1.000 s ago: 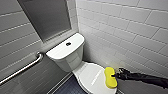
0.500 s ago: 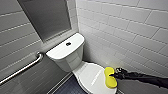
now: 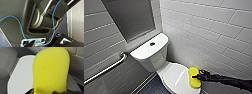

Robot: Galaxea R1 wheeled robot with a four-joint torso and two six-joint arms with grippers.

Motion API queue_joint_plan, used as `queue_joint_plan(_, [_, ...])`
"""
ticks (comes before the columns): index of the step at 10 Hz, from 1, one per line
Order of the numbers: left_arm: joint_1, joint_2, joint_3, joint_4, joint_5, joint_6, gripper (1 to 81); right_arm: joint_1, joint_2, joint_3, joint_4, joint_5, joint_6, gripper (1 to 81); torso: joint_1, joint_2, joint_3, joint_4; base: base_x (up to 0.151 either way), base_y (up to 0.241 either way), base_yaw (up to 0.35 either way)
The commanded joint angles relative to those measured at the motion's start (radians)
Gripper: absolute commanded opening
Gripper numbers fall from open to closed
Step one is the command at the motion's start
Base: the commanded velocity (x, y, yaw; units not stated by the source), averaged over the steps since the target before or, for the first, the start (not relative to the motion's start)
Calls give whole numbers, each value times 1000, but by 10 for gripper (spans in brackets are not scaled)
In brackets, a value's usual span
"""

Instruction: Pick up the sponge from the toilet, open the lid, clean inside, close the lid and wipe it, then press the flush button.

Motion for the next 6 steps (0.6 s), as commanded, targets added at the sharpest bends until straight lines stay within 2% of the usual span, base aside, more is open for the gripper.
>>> queue_joint_plan(1, [37, -12, 16, 8, 81, 5, 811, 80, -4, 8, 8, -74, 2, 811, 0, 0, 0, 0, 0, 0, 0])
queue_joint_plan(4, [38, -12, 16, 10, 81, 5, 811, 83, 20, -13, 7, -69, 0, 811, 0, 0, 0, 0, 0, 0, 0])
queue_joint_plan(6, [40, -15, 15, 2, 81, 5, 811, 101, 60, -76, 7, -59, 0, 811, 0, 0, 0, 0, 0, 0, 0])
